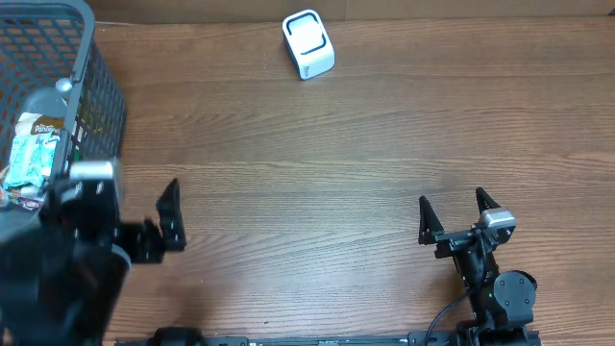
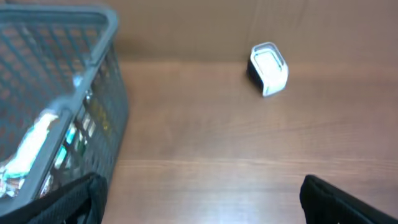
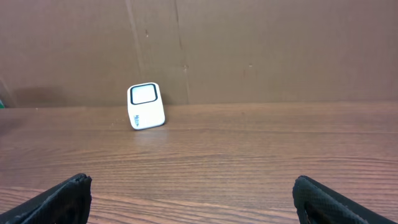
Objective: Scan the item barcode
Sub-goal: 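Move the left gripper over the grey basket and lower it inside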
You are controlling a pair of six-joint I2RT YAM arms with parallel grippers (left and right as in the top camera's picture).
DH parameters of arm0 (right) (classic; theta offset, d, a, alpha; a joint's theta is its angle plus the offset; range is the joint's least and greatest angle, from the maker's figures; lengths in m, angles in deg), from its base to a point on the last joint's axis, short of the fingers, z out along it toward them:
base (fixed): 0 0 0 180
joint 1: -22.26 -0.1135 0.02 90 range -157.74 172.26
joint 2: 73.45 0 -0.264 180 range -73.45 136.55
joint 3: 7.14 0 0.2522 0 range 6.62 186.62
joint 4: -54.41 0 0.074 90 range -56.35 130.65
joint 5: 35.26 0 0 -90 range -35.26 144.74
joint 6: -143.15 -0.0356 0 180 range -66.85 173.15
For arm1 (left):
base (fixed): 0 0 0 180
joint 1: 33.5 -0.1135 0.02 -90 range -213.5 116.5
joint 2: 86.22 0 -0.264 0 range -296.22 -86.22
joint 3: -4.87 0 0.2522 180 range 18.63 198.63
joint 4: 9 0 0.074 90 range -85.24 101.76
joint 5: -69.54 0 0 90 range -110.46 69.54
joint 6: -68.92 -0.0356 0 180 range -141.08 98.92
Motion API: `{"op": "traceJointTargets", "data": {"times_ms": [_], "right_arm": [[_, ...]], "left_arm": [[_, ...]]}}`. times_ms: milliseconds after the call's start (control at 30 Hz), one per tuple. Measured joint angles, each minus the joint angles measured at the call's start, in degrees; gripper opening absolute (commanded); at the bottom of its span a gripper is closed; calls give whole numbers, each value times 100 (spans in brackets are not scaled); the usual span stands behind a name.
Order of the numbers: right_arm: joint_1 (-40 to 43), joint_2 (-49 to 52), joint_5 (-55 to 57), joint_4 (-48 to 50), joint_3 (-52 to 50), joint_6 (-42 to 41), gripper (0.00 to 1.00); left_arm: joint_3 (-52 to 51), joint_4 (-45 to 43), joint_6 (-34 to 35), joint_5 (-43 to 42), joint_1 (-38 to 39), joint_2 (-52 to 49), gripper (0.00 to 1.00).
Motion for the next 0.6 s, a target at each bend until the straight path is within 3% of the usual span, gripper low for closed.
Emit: {"op": "traceJointTargets", "data": {"times_ms": [167,400,533,600], "right_arm": [[0,0,-2,0,0,0,100],[0,0,0,-2,0,0,100],[0,0,0,-2,0,0,100],[0,0,0,-2,0,0,100]], "left_arm": [[1014,1202,20,-4,0,-1381,100],[1165,1416,20,-39,0,-2549,100],[1167,1416,-2,-111,0,-2929,79],[1167,1419,-52,-83,0,-3071,76]]}}
